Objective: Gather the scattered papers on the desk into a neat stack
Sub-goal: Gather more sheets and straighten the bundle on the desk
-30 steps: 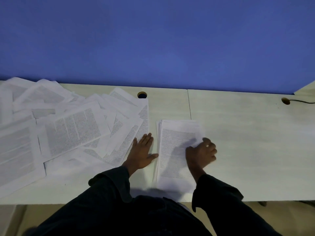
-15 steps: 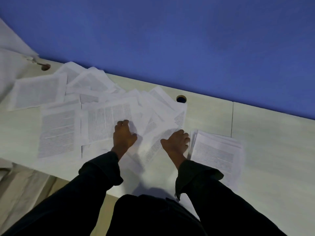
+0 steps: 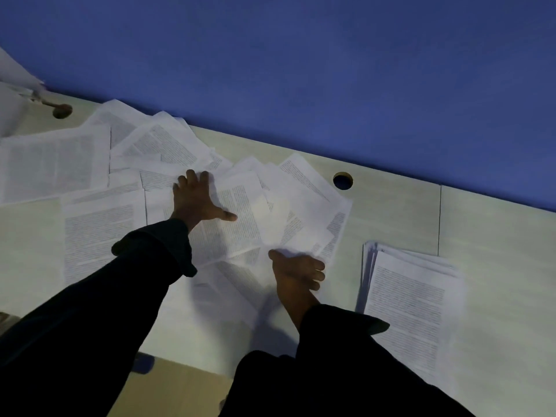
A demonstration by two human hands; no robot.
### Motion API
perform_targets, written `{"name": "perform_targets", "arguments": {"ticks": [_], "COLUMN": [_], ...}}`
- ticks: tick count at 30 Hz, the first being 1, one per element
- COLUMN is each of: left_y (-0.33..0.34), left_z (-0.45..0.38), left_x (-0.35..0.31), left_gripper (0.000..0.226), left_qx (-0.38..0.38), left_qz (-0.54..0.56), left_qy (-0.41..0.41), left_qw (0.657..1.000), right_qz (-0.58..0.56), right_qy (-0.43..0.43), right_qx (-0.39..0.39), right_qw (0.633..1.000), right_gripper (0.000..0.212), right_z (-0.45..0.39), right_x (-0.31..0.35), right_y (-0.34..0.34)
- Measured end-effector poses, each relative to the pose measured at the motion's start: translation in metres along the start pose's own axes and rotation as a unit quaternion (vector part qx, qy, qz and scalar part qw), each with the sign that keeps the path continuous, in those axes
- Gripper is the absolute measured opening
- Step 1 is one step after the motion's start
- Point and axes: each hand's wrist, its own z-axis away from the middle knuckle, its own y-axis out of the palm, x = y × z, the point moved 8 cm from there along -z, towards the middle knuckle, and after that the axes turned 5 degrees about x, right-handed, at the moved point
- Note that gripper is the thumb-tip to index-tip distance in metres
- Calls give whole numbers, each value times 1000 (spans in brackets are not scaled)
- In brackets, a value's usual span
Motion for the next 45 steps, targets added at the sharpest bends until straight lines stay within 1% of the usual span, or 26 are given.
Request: {"name": "perform_targets", "arguments": {"ticks": [1, 2, 3, 5, 8, 10, 13, 16, 18, 22, 23, 25, 26, 27, 29, 31, 32, 34, 35, 37, 38, 39, 40, 42, 43, 45], "left_y": [0, 1, 1, 4, 12, 19, 26, 15, 7, -3, -11, -42, -60, -74, -85, -73, -61, -32, -20, -1, 6, 12, 16, 25, 30, 43], "left_z": [0, 0, 1, 4, 10, 13, 16, 20, 20, 20, 18, 17, 17, 18, 26, 35, 37, 32, 30, 26, 26, 27, 31, 43, 50, 60], "left_x": [-1, -3, -6, -14, -28, -36, -46, -47, -50, -68, -71, -75, -82, -94, -129, -164, -175, -177, -172, -154, -145, -135, -126, -110, -104, -93], "left_gripper": [131, 129, 129, 126, 122, 119, 107, 95, 99, 119, 123, 129, 126, 118, 93, 79, 77, 72, 70, 64, 60, 56, 52, 47, 46, 46], "left_qx": [-14, -20, -16, -12, 20, 54, 89, 53, 53, 120, 102, 7, -36, -49, 12, 117, 162, 200, 195, 178, 177, 169, 159, 149, 157, 182], "left_qz": [8, 15, 19, 27, 46, 80, 178, 215, 268, 392, 408, 382, 347, 310, 230, 152, 131, 128, 147, 221, 289, 369, 436, 519, 539, 574], "left_qy": [0, -4, -10, -16, -31, -31, -1, 6, 7, 15, 19, 53, 98, 153, 246, 285, 281, 244, 216, 151, 112, 75, 43, -5, -16, -30], "left_qw": [1000, 1000, 1000, 999, 998, 995, 980, 975, 962, 912, 907, 923, 932, 937, 942, 939, 937, 940, 945, 947, 934, 911, 885, 842, 827, 798], "right_qz": [-48, -104, -121, -144, -174, -190, -212, -246, -266, -277, -269, -247, -229, -206, -156, -143, -149, -160, -140, -58, -41, -22, 0, 36, 29, -21], "right_qy": [25, 44, 63, 34, -25, -41, -64, -86, -91, -90, -98, -108, -113, -120, -137, -153, -155, -157, -157, -144, -132, -135, -155, -180, -178, -152], "right_qx": [-9, 24, 33, 8, 3, 23, 58, 121, 159, 215, 229, 247, 248, 247, 253, 251, 234, 169, 119, 50, 41, 39, 36, 19, 9, -22], "right_qw": [999, 993, 990, 989, 984, 981, 974, 958, 947, 932, 930, 931, 935, 939, 945, 945, 948, 960, 970, 987, 989, 990, 987, 983, 984, 988], "right_gripper": [110, 108, 112, 120, 103, 93, 68, 52, 51, 37, 35, 36, 37, 38, 38, 37, 35, 35, 41, 63, 69, 69, 64, 42, 31, 20], "right_z": [-4, -9, -9, -16, -23, -31, -46, -50, -50, -51, -52, -53, -53, -55, -51, -50, -53, -58, -63, -67, -65, -62, -61, -58, -56, -58], "right_x": [0, 0, 3, 13, 22, 23, 18, 20, 19, 11, 10, 6, 5, 3, 6, 10, 9, 4, -4, -20, -26, -29, -29, -28, -29, -40], "right_y": [3, 10, 12, 13, 14, 10, -5, -29, -45, -78, -86, -100, -108, -114, -120, -122, -123, -127, -129, -128, -125, -122, -119, -120, -120, -124]}}
